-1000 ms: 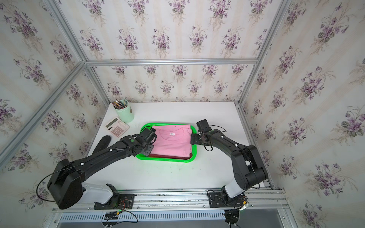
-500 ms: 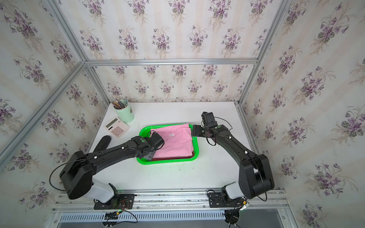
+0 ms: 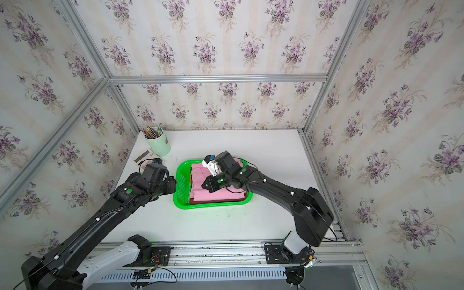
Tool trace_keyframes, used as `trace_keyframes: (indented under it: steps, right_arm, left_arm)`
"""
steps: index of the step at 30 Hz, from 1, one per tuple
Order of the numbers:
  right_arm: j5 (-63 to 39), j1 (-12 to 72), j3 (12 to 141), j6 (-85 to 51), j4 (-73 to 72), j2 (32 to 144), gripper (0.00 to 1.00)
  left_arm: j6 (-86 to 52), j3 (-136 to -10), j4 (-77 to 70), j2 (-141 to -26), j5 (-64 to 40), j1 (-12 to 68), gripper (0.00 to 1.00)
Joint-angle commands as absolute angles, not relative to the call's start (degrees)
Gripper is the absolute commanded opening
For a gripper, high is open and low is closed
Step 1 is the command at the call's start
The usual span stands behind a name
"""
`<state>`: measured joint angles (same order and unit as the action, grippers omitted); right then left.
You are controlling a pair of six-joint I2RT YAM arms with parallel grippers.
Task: Put the folded t-shirts into the basket
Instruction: Move the bin to the center of the board.
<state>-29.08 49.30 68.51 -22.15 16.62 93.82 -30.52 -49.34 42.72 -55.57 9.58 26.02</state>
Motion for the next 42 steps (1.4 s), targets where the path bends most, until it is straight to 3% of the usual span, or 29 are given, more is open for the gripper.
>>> trace_keyframes:
  steps: [1,6,12,15,19,21,24,28,31,33,35,36,37,41,42]
  right_arm:
    - [-26.5,50.6,70.5,-22.0,16.7,99.1,0.03]
    - [-22.7,52.3,72.4,-18.3,19.9,107.8,0.03]
    - [-23.8,52.5,72.2,-15.8,23.1,111.8,0.01]
    - [-26.1,52.5,72.6,-14.0,25.0,109.4,0.09]
    - [-27.3,52.1,73.6,-12.8,26.5,103.7,0.31]
    - [-27.0,51.4,73.9,-12.7,26.4,100.3,0.35]
    - [-21.6,49.3,74.0,-12.9,27.0,94.6,0.38]
    - [-3.1,46.5,72.4,-12.6,28.6,86.4,0.41]
    - [10.9,45.8,68.7,-11.4,26.5,79.2,0.43]
    - [18.6,45.8,64.7,-10.2,22.8,73.6,0.50]
    - [26.0,45.8,60.0,-9.1,18.6,67.9,0.65]
    - [31.9,45.8,56.5,-8.6,16.1,64.4,0.82]
    - [36.3,45.7,53.1,-8.3,13.5,61.8,0.88]
    - [49.9,45.3,35.7,-1.2,-7.2,50.8,0.92]
    - [49.7,44.5,31.2,1.9,-13.2,48.1,0.92]
  left_arm:
    - [-32.3,-46.5,39.6,-54.1,3.0,22.8,0.59]
    - [-36.1,-41.6,36.2,-53.7,0.4,21.2,0.52]
    - [-38.4,-36.1,27.1,-56.7,-11.2,21.3,0.44]
    - [-40.6,-34.7,22.9,-58.0,-15.3,21.4,0.42]
    - [-41.8,-34.2,18.2,-59.0,-18.0,24.0,0.41]
    - [-42.2,-34.3,15.7,-59.8,-18.4,26.4,0.40]
    - [-42.1,-35.5,13.7,-62.2,-17.8,30.1,0.38]
    - [-41.1,-37.9,13.0,-66.6,-16.2,34.1,0.39]
    - [-39.1,-39.2,12.8,-68.6,-16.6,35.0,0.42]
    - [-37.4,-40.0,14.1,-68.6,-15.9,35.1,0.43]
    - [-35.7,-41.2,17.3,-67.5,-13.8,35.1,0.45]
    - [-34.2,-42.2,20.2,-66.2,-11.3,35.1,0.48]
    - [-32.9,-43.1,22.3,-65.2,-9.2,35.1,0.52]
    - [-29.2,-47.0,30.7,-60.3,3.9,35.0,0.70]
    - [-29.0,-47.5,31.8,-59.2,8.8,35.0,0.86]
